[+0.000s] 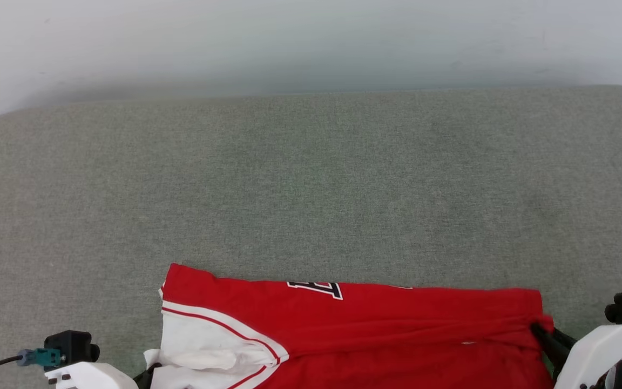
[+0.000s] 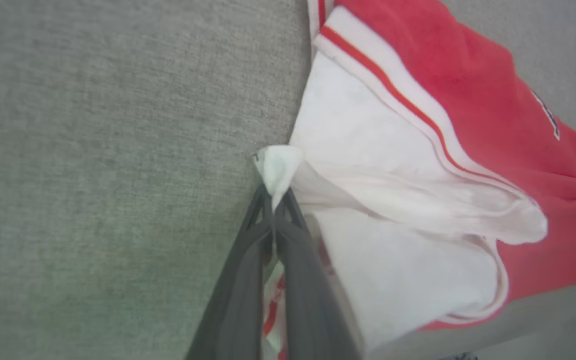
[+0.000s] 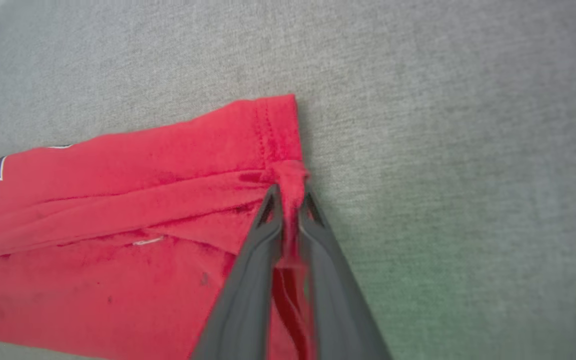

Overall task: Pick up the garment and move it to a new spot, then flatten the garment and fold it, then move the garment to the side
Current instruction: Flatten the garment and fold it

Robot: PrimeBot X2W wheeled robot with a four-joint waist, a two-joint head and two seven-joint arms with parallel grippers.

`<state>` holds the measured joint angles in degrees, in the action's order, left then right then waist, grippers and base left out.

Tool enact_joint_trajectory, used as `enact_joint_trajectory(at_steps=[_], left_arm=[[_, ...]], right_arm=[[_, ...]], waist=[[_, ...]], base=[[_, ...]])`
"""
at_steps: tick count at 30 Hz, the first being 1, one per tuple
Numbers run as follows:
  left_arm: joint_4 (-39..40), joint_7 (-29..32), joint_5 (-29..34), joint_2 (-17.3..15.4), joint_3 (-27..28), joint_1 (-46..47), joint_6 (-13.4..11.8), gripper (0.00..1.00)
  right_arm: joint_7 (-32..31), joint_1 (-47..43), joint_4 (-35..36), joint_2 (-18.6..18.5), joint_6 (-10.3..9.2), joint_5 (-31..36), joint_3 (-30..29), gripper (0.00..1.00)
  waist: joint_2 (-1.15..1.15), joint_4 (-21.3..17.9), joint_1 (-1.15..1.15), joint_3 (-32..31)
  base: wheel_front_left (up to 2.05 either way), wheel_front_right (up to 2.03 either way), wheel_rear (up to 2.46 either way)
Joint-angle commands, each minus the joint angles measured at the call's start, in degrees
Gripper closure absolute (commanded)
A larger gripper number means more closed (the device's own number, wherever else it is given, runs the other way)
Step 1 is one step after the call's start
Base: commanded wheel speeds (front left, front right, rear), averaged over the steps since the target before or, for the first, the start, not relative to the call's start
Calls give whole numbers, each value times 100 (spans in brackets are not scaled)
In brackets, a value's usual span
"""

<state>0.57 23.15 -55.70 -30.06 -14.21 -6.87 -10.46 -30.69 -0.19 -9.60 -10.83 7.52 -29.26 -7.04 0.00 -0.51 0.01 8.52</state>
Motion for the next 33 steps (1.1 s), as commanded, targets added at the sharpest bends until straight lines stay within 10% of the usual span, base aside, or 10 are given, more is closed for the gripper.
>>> enact_joint_trajectory(at_steps=[1,14,33], left_arm=[[-98,-135,53,55,-9,-34,62,0],[243,-1548,1064,211,42,649,-45,0],[897,-3603,2694,766,-343,1611,-281,0]], right_arm=[[113,-109,-45,14,-6,-16,-1,0],[431,-201,969,-206,-5,72,-20,0],[-2843,-2,1129,-266,-5,104,-639,0]], waist=[[0,-24,-1,-38],[0,-146,-1,-301],[0,532,-1,207]], base=[[0,0,0],[0,0,0],[0,0,0]])
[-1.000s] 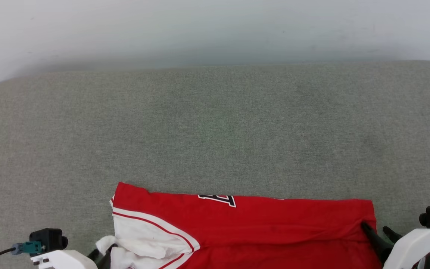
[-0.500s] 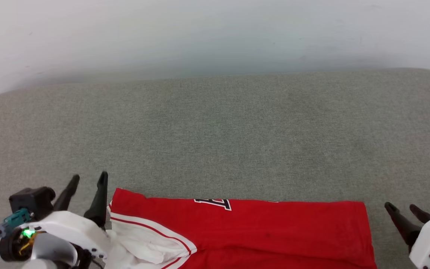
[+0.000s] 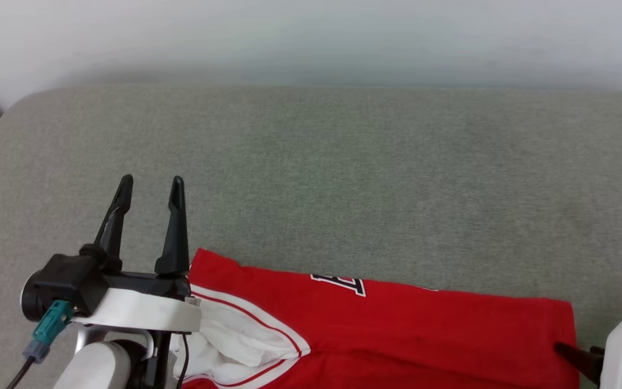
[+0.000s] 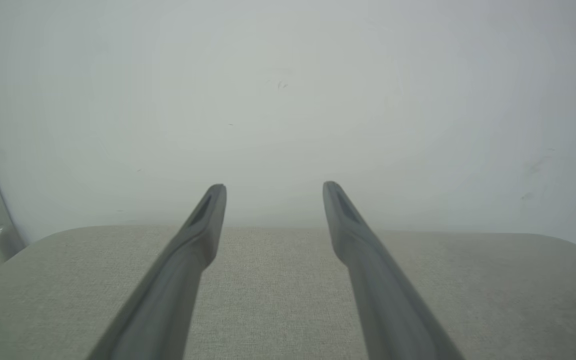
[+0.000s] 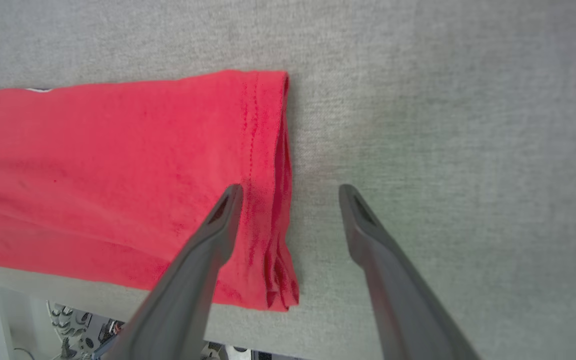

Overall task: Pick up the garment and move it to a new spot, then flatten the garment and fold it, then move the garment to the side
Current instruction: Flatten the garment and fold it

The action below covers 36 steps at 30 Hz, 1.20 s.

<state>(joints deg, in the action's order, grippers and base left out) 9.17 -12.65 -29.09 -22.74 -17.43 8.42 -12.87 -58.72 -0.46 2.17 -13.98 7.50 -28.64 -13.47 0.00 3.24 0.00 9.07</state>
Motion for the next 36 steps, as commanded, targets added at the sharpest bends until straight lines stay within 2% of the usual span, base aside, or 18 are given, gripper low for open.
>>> enact_joint_trajectory(at_steps=[1,7,8,9,10,11,13,16,23,32,36], left_arm=[[68,-24,94,39,-46,99,-56,0],[167,6,204,87,-184,131,-115,0],[163,2,212,94,-195,115,-112,0],[143,19,218,86,-210,81,-123,0],[143,19,218,86,-210,81,-123,0],[138,4,212,88,-215,63,-127,0],[104,22,210,68,-223,8,-143,0],[51,87,252,-30,-237,-192,-219,0],[56,168,236,-88,-262,-460,-323,0],[103,196,222,-71,-332,-549,-357,0],[97,169,222,-74,-331,-554,-371,0]], right_arm=[[-36,46,-90,87,-2,36,19,0],[-96,88,-682,341,-2,-22,202,0],[-113,88,-776,400,-2,-54,235,16],[-125,79,-842,439,-2,-80,265,62],[-125,79,-842,439,-2,-80,265,62],[-114,82,-886,448,-1,-84,302,98],[-86,100,-893,433,-1,-100,341,100],[33,169,-618,155,-2,-70,373,100],[24,328,-358,-120,-2,-40,232,100],[-71,525,-470,-371,-2,235,-956,100],[-244,587,-473,-254,-2,312,-1438,100]], waist=[[0,200,0,193],[0,338,0,338],[0,348,0,335],[0,354,0,333],[0,354,0,333],[0,355,0,325],[0,336,0,276],[0,208,0,68],[0,-34,0,-217],[0,-265,0,-316],[0,-332,0,-305]], base=[[0,0,0],[0,0,0],[0,0,0],[0,0,0],[0,0,0],[0,0,0],[0,0,0],[0,0,0],[0,0,0],[0,0,0],[0,0,0]])
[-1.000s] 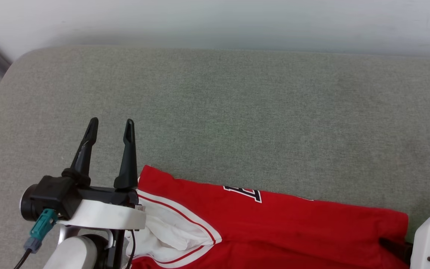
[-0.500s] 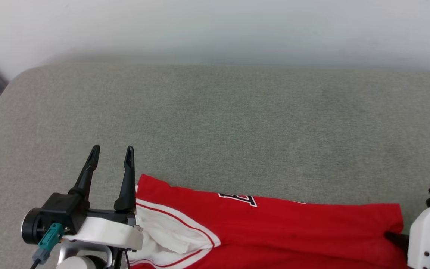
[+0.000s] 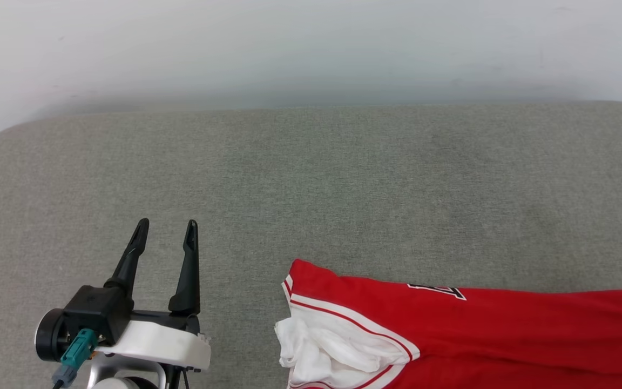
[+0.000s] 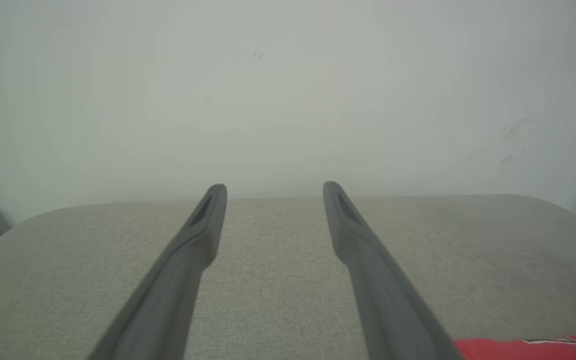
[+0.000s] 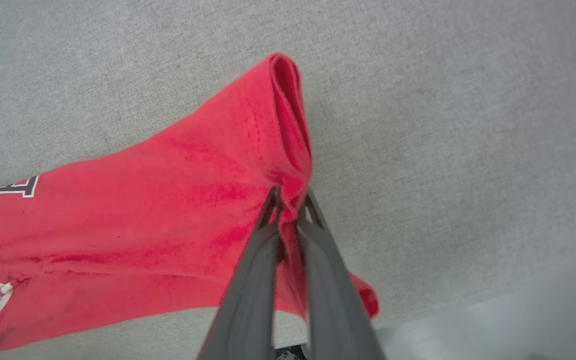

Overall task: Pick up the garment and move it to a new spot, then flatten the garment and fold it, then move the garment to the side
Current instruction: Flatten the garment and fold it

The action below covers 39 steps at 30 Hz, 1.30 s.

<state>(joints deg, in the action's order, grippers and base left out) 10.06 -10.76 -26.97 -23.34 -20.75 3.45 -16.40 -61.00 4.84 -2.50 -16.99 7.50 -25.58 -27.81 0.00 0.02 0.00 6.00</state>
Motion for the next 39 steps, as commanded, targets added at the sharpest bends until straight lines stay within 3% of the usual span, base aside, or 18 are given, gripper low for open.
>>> enact_joint_trajectory(at_steps=[1,9,12,14,20,25,30,35,36,37,38,39], left_arm=[[-1,-23,3,-17,0,-66,-22,0],[-41,0,-33,-20,-29,-85,-13,0],[-55,19,-35,-27,-53,-44,12,0],[-69,31,-37,-20,-77,3,15,0],[-132,99,-51,16,-181,150,77,0],[-170,130,-42,65,-256,235,113,0],[-273,91,-74,82,-270,328,159,0],[-342,43,-81,117,-293,406,185,0],[-366,34,-85,118,-295,402,196,0],[-381,20,-94,126,-293,409,201,0],[-394,5,-101,131,-291,415,204,0],[-408,3,-101,136,-297,414,202,0]], right_arm=[[-99,97,-21,131,-2,-6,-81,100],[-1376,344,-7,1238,-2,-1003,-406,100],[-1744,389,-115,1405,-2,-1635,-369,100],[-1801,441,-481,1427,-2,-2401,-203,100],[-1229,508,-1211,1414,-2,-3985,982,100],[-575,596,-1452,1415,-2,-4810,2241,100],[84,798,-1513,1413,-2,-5290,3429,100],[752,997,-1712,1411,-2,-5082,4112,100],[838,1022,-1757,1414,-2,-5035,4213,93],[961,1063,-1765,1415,-2,-4964,4276,58],[1046,1086,-1786,1411,-2,-4940,4321,0],[1096,1095,-1808,1413,-2,-4944,4387,0]], waist=[[0,-30,0,-1],[0,-61,0,-56],[0,-24,0,-64],[0,14,0,-68],[0,183,0,-36],[0,349,0,-17],[0,473,0,69],[0,555,0,137],[0,563,0,151],[0,565,0,162],[0,566,0,165],[0,564,0,170]], base=[[0,0,0],[0,0,0],[0,0,0],[0,0,0],[0,0,0],[0,0,0],[0,0,0],[0,0,0],[0,0,0],[0,0,0],[0,0,0],[0,0,0]])
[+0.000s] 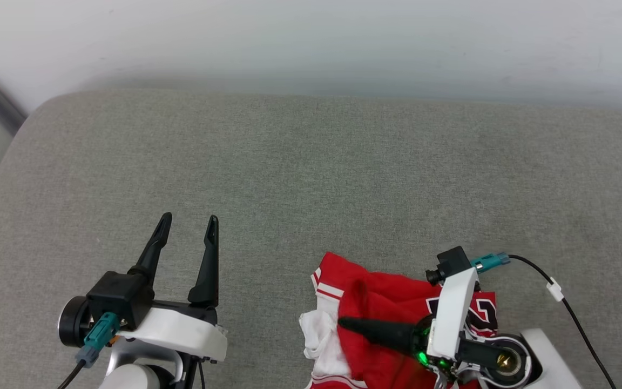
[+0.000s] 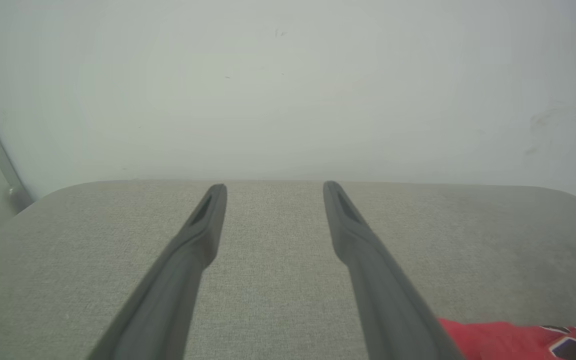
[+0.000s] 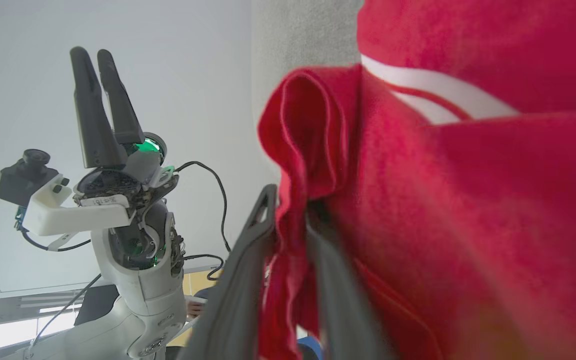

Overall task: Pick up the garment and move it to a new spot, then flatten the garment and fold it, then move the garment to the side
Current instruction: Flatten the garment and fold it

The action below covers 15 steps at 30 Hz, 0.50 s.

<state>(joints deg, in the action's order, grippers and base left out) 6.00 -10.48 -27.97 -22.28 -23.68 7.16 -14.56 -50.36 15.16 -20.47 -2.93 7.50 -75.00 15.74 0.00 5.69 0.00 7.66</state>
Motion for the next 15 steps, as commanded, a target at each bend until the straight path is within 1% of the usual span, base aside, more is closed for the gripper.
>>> enact_joint_trajectory(at_steps=[1,5,9,13,14,15], left_arm=[[-15,-35,-5,36,-7,43,14,0],[-62,-52,-23,31,-6,34,0,0],[-104,-64,-36,29,-14,26,3,0],[-143,-79,-44,35,-9,13,-28,0],[-143,-79,-44,35,-9,13,-28,0],[-163,-92,-52,25,10,-6,-43,0]], right_arm=[[89,93,-10,6,-2,41,75,0],[227,201,171,-24,-2,257,158,0],[484,222,705,-231,-2,624,246,0],[1347,172,1278,-622,-2,1586,136,0],[1347,172,1278,-622,-2,1586,136,0],[1828,99,1447,-839,-2,2238,-4,0]], waist=[[0,-8,0,8],[0,-60,0,-11],[0,-135,0,-60],[0,-228,0,-86],[0,-228,0,-86],[0,-291,0,-101]], base=[[0,0,0],[0,0,0],[0,0,0],[0,0,0],[0,0,0],[0,0,0]])
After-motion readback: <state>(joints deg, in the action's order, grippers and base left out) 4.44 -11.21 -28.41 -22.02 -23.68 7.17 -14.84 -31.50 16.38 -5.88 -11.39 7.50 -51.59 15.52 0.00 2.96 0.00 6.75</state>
